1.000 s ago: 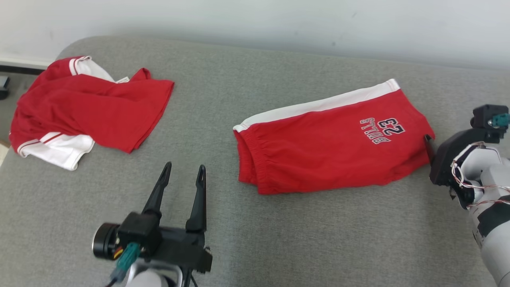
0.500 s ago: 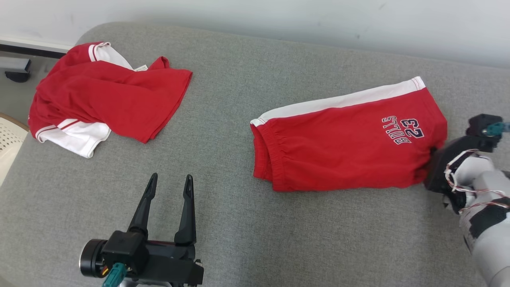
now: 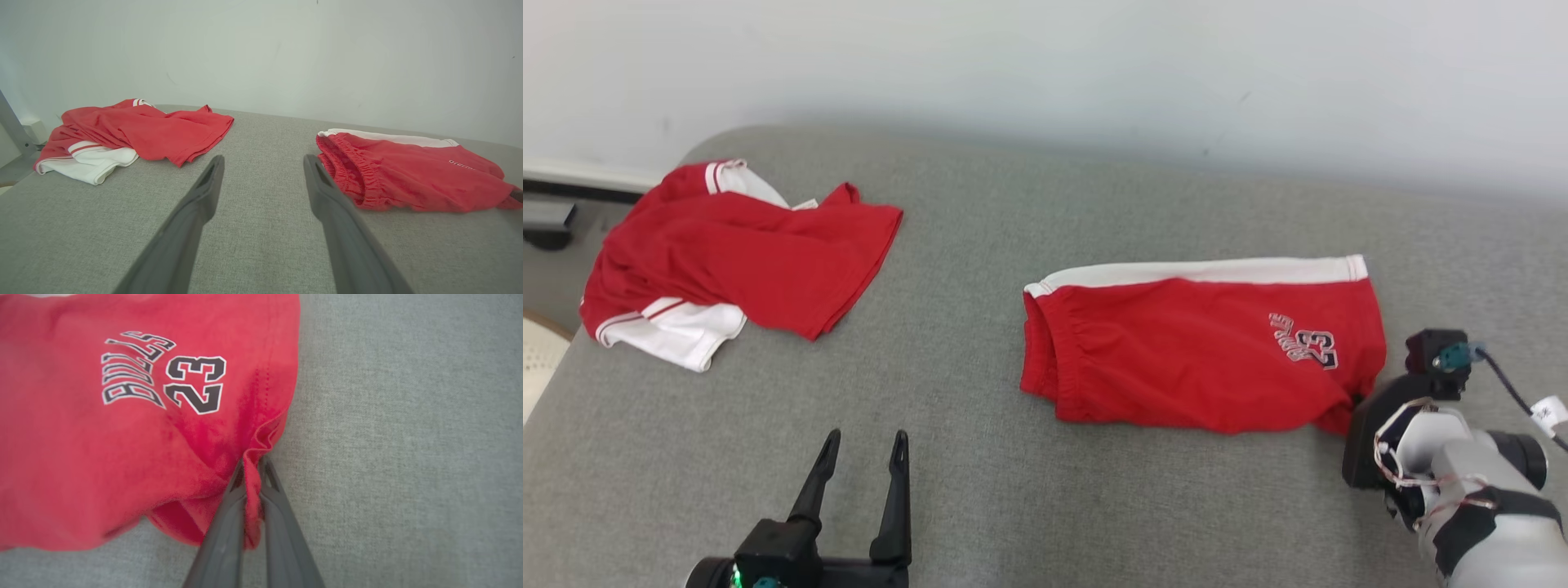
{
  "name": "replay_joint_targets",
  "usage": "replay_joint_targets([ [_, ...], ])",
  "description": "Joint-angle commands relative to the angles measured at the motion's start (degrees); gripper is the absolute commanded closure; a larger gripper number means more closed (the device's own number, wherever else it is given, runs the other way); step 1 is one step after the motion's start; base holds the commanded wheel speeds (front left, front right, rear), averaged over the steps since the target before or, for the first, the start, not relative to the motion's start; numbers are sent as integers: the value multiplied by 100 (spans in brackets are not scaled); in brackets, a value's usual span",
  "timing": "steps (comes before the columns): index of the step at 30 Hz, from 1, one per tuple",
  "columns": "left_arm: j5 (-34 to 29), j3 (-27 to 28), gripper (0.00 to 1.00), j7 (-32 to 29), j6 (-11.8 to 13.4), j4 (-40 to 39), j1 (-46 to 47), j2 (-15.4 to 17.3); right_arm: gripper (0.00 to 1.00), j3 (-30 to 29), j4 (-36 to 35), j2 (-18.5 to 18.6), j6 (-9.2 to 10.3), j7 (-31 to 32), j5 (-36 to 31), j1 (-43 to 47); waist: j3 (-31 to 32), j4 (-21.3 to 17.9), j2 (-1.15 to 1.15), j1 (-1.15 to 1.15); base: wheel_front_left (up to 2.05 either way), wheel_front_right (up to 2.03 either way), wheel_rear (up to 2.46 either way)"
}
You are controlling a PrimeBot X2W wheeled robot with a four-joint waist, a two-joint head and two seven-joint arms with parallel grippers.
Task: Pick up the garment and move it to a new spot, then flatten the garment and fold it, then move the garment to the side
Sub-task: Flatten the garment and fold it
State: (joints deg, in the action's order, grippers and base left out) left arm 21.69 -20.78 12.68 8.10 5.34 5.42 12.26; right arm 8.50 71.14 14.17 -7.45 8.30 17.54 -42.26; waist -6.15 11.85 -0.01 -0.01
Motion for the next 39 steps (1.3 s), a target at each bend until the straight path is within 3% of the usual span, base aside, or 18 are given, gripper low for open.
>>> replay_joint_targets([
  [1,78,27,0,-52,39,8,-137,48,100,63,41,-29,-5,10,-23,297,323,-221,1,1,0,0,0],
  [11,169,67,0,-208,137,-158,-503,184,100,-141,17,37,4,-180,11,821,648,-329,1,1,0,0,0],
  [12,176,71,0,-227,142,-170,-530,194,60,-187,-9,-14,4,-256,23,836,667,-334,1,1,0,0,0],
  [13,184,69,0,-245,149,-182,-550,201,0,-231,-7,-31,3,-311,18,845,680,-335,1,1,0,0,0],
  [23,203,48,0,-217,213,-167,-630,217,0,-516,-35,-287,3,-301,124,993,940,-246,1,1,0,0,0],
  [33,312,0,0,-53,237,-106,-930,98,0,-621,-196,238,3,581,73,892,1112,-233,1,1,0,0,0],
  [39,338,-7,0,-31,262,-175,-1010,125,0,-999,-153,439,3,1197,-125,402,980,-174,1,1,0,0,0],
])
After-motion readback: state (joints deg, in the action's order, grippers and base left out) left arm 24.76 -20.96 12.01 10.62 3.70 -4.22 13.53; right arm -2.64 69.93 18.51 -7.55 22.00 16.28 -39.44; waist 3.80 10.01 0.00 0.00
